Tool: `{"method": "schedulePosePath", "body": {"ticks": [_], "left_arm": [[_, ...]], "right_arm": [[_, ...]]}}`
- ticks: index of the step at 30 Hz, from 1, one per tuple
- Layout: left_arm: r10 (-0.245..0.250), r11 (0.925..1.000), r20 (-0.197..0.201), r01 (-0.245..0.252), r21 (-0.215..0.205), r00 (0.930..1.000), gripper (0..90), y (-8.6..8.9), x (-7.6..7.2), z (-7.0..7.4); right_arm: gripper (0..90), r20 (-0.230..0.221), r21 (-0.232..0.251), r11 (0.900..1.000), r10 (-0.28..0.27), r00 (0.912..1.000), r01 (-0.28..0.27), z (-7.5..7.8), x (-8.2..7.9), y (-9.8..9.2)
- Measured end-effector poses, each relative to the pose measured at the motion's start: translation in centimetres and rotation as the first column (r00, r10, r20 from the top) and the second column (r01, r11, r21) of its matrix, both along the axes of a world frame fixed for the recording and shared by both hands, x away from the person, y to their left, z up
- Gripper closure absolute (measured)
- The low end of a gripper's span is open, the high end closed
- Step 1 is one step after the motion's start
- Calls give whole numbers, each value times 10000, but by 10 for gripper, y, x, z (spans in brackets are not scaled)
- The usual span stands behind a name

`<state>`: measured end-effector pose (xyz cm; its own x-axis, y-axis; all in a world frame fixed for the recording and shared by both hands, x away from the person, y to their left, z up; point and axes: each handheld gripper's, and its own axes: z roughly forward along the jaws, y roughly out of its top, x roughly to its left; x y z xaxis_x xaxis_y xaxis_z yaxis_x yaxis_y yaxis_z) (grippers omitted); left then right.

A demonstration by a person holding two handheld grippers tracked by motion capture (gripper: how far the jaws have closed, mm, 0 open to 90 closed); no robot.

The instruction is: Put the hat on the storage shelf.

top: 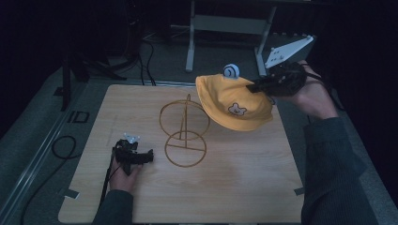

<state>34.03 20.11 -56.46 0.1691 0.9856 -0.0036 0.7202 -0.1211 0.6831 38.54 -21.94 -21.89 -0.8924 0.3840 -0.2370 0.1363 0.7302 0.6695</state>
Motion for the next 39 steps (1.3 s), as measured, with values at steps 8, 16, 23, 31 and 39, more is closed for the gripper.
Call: {"method": "schedulePosePath", "body": {"ticks": [8,16,23,31,39], "left_arm": [[-11,10000,-12,11,1,10000,4,0,0,0],[2,10000,0,-2,-4,10000,4,0,0,0],[-3,10000,1,3,-5,10000,4,0,0,0],[-12,10000,-7,12,1,10000,4,0,0,0],[5,10000,10,-5,-9,10000,4,0,0,0]], "right_arm": [[844,-13,-26,9998,202,9998,-202,2,0,10],[844,48,-21,9992,402,9992,-402,5,-2,18],[844,84,75,9980,632,9980,-633,8,-3,25],[844,67,46,9963,856,9963,-856,9,-4,35],[844,14,-23,9937,1116,9937,-1116,10,-4,50]]}}
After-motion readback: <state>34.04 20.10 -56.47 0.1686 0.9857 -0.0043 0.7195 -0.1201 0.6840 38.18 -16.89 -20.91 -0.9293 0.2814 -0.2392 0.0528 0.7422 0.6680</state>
